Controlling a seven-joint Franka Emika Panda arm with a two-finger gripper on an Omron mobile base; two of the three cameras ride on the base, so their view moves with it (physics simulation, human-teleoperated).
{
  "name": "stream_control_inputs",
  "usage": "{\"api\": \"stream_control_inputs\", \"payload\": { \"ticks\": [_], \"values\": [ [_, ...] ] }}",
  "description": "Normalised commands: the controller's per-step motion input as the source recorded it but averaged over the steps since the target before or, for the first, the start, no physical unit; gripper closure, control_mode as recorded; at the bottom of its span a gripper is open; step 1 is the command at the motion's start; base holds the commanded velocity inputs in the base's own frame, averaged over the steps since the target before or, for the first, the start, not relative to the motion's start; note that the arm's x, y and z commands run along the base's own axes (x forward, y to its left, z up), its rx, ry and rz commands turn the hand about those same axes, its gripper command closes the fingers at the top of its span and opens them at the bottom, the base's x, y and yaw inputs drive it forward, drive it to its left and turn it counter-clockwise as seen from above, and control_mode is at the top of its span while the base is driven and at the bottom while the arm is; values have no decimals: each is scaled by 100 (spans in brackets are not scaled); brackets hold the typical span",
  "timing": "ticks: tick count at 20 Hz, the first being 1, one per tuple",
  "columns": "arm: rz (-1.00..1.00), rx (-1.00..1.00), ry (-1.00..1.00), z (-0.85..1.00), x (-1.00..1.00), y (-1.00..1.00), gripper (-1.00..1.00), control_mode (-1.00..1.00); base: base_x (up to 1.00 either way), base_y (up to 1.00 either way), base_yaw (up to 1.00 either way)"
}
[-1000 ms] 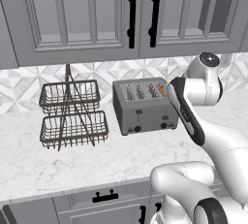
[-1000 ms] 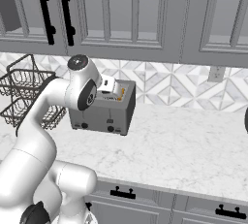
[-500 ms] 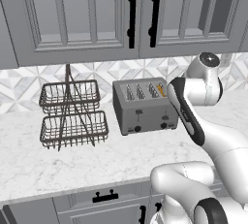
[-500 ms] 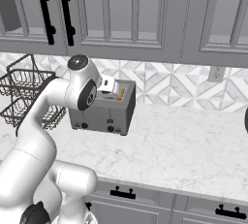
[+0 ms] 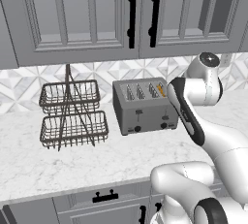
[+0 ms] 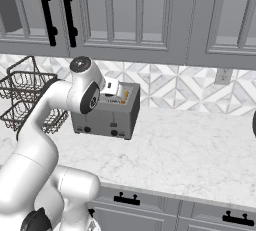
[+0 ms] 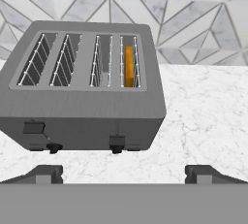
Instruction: Start the toaster. Once the lever pops up, take the bread to the plate on the dining counter.
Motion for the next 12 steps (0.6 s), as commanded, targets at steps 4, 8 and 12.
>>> {"api": "stream_control_inputs", "payload": {
  "ticks": [4,8,12],
  "values": [
    [0,0,0,0,0,0,-100,-100,0,0,0],
    [0,0,0,0,0,0,-100,-100,0,0,0],
    [0,0,0,0,0,0,-100,-100,0,0,0]
  ]
}}
